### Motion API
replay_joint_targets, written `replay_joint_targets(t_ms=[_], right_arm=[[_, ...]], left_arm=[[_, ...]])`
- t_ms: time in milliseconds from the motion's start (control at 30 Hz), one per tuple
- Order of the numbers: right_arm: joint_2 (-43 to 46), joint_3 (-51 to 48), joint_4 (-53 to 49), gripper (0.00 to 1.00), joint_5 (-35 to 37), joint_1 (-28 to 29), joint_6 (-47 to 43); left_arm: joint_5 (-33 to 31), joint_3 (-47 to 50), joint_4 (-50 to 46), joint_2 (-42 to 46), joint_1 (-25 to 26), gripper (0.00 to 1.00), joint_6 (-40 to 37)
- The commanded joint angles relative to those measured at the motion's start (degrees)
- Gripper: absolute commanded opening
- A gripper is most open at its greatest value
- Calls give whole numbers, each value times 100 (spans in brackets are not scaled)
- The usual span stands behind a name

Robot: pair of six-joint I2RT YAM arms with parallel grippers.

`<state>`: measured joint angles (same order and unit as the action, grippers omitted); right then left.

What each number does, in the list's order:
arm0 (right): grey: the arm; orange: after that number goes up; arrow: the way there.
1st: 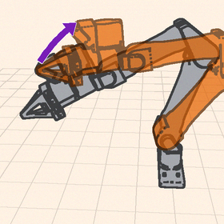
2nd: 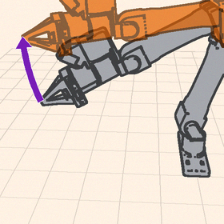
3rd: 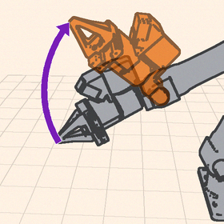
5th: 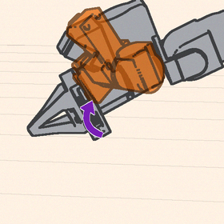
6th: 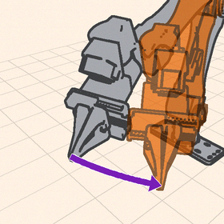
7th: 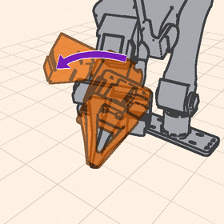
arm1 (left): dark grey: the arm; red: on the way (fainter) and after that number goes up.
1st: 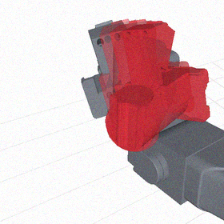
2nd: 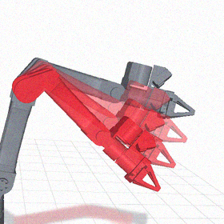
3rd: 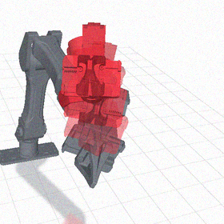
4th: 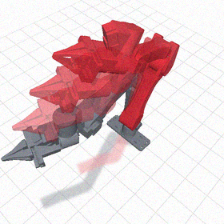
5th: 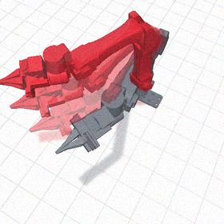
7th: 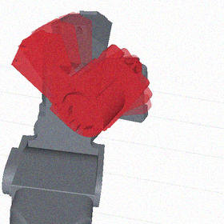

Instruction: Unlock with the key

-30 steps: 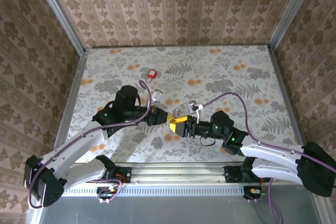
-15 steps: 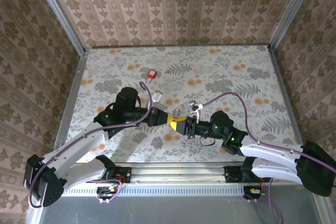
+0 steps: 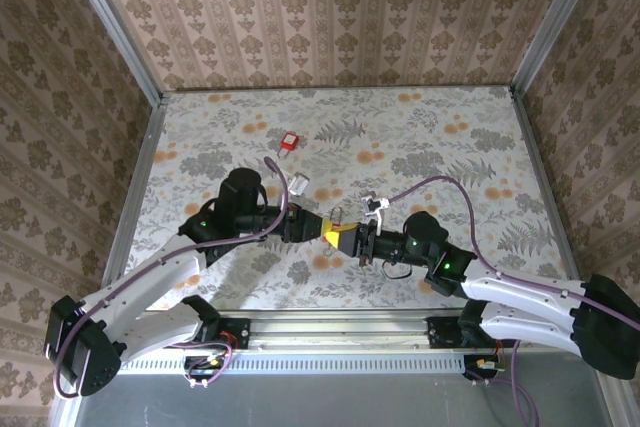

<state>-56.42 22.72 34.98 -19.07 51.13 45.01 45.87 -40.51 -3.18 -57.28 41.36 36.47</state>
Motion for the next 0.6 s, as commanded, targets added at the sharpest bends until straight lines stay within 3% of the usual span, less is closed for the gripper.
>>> replay_joint_targets(t_ms=[0,100,167,400,567], right_arm=[[281,287,-627,0,308,33,-257],[470,427,-1392,0,563,28,-458],[561,512,-1806,0,740,21,-540],[714,966,-3025,0,1285,3,-761],[536,1321,-3610,0,1509,-111,-827]], left_arm=[[-329,42,-230,85,-346,78,75],[-664,-234,-563,258,-692,92,-20],[-1087,-520,-834,321,-791,95,-61],[-2175,-1865,-1546,6,-398,91,96],[-2777,-2303,-1936,-406,-550,91,-170]])
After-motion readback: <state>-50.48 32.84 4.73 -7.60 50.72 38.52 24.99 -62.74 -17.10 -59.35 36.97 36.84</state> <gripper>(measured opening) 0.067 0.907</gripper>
